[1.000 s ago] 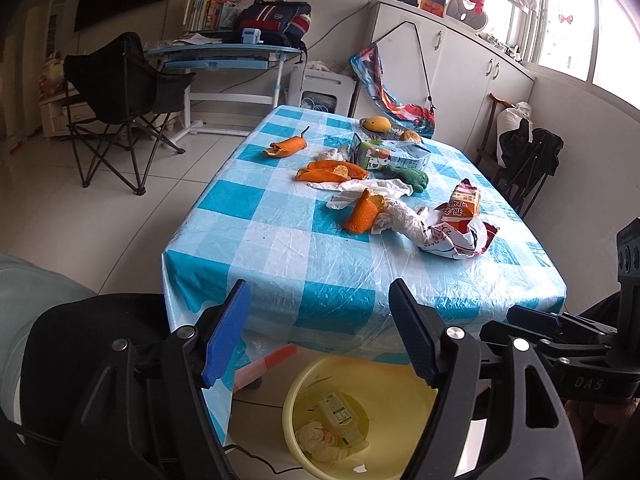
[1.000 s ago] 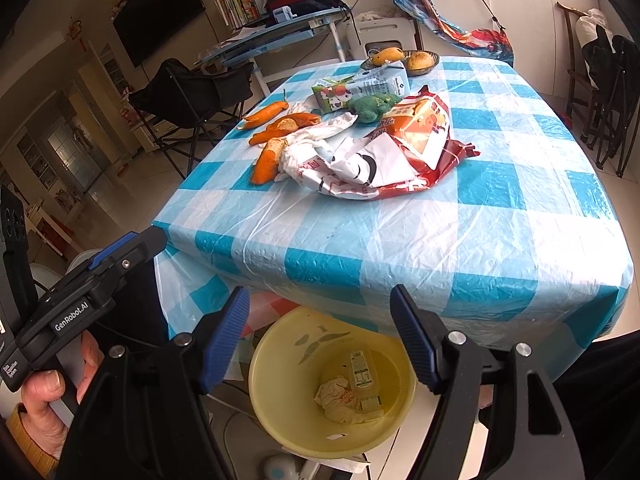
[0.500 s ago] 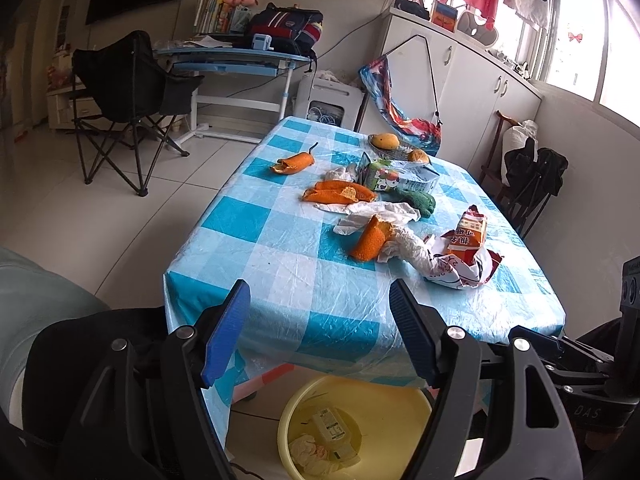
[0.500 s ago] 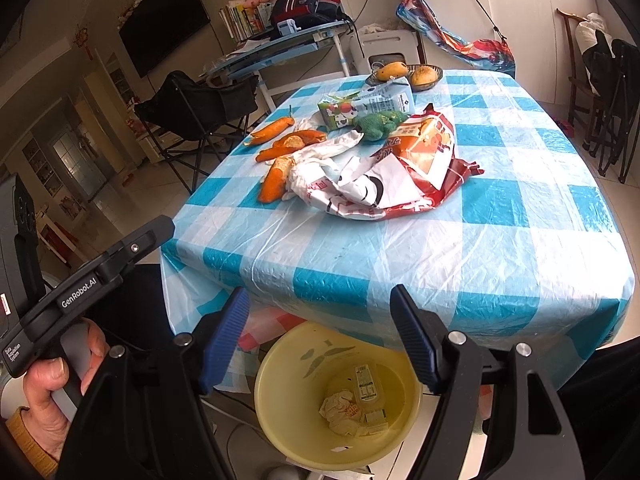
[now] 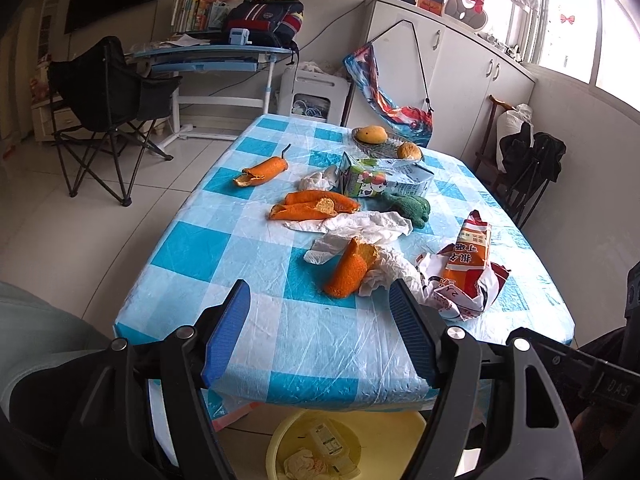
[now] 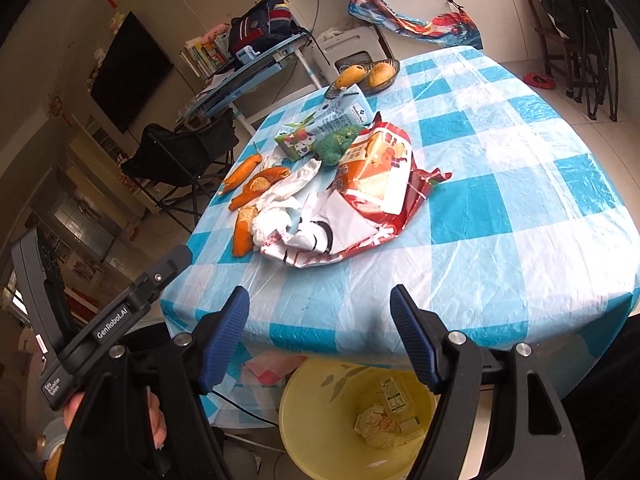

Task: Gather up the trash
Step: 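Move the left gripper to the orange carrot peel and grasp it, then lift the carrot peel with the left gripper while the right gripper drops the snack bag into the basin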

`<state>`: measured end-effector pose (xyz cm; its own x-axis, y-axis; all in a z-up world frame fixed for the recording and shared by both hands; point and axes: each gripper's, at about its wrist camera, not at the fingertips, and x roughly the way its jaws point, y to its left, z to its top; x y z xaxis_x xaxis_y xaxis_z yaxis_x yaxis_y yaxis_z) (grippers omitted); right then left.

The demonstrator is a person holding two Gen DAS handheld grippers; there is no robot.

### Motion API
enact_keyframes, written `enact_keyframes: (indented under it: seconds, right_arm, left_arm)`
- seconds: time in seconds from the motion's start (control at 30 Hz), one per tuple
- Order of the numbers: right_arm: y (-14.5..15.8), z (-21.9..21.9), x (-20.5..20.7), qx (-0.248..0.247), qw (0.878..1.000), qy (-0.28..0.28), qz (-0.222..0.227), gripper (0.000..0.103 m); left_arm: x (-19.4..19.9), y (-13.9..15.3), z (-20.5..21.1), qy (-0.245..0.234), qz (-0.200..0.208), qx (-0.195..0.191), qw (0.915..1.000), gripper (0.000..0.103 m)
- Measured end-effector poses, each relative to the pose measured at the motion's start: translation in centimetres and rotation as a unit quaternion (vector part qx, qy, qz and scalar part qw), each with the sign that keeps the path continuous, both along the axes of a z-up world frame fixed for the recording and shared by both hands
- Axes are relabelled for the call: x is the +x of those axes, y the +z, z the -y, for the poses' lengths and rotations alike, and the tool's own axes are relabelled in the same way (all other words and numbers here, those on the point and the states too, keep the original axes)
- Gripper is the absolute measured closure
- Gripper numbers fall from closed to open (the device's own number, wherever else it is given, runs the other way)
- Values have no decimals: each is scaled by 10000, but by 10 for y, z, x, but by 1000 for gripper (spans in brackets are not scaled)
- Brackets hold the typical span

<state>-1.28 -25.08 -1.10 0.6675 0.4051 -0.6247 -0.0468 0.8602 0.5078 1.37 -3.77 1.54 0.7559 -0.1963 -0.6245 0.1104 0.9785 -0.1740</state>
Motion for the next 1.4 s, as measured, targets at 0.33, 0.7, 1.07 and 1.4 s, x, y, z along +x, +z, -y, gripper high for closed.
enact_keyframes:
  seconds: [0.33, 0.7, 1.07, 1.4]
  right_arm:
    - [-9, 8, 42, 335, 9990, -191, -233, 33]
    - [-17, 3, 64, -67, 9996, -37, -258, 68]
    - [-9, 23, 51, 307, 9992, -251, 68, 78]
    - [10, 25, 29, 473, 9981, -195, 335, 78]
  left_arm:
    - [38, -17, 14, -215, -290, 275, 9990, 34]
    - [58, -35, 21, -422, -460, 202, 9978, 65]
    - [42, -25, 11, -428, -205, 18, 9989, 84]
    - [25, -21, -4, -229, -148, -37, 9996, 84]
